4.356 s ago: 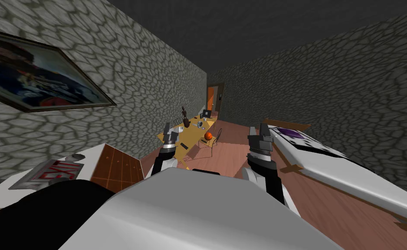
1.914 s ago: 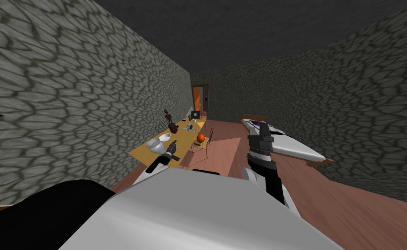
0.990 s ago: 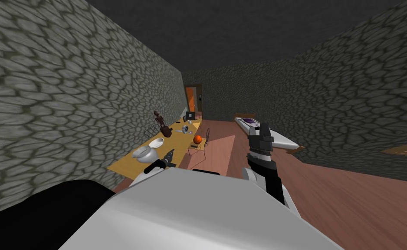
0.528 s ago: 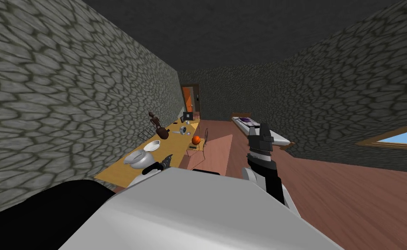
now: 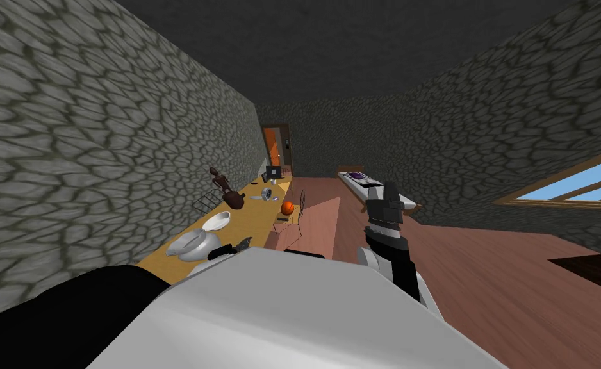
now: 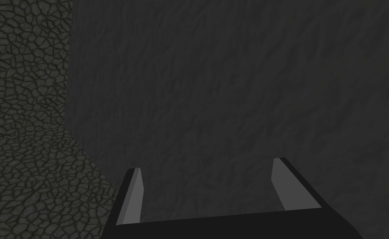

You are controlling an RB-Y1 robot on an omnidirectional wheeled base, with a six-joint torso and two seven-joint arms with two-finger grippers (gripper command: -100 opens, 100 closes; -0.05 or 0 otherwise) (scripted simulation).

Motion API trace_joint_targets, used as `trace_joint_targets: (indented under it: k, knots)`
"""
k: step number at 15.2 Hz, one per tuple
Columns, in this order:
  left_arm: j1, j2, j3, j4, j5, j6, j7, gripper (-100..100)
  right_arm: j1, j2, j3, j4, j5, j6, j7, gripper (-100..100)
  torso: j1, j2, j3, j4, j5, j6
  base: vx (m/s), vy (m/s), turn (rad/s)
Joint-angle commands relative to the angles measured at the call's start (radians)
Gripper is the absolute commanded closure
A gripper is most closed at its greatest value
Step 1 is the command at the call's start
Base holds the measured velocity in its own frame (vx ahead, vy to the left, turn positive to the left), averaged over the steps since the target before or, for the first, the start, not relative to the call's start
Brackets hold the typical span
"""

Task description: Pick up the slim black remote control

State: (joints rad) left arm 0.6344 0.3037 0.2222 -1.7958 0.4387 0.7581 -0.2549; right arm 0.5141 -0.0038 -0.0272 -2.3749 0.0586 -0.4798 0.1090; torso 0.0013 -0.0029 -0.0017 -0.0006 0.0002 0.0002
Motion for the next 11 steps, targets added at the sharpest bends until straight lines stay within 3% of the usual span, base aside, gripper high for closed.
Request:
trace_joint_targets:
  k: [1, 8, 11]
  knots:
    - [0.004, 0.001, 0.005, 0.017, 0.009, 0.041, -0.008, -100, 0.000, 0.000, 0.000, 0.000, 0.000, 0.000, 0.000, 0, 0.000, 0.000, 0.000, 0.000, 0.000, 0.000, 0.028, 0.027, -0.129]
    - [0.016, 0.009, 0.034, 0.082, 0.056, 0.198, -0.038, -100, 0.000, 0.000, 0.000, 0.000, 0.000, 0.000, 0.000, 0, 0.001, -0.001, 0.000, 0.000, 0.000, 0.000, 0.032, 0.035, -0.133]
    - [0.018, 0.011, 0.040, 0.096, 0.065, 0.231, -0.045, -100, 0.000, 0.000, 0.000, 0.000, 0.000, 0.000, 0.000, 0, 0.000, -0.001, 0.000, 0.000, 0.000, 0.000, 0.029, 0.029, -0.103]
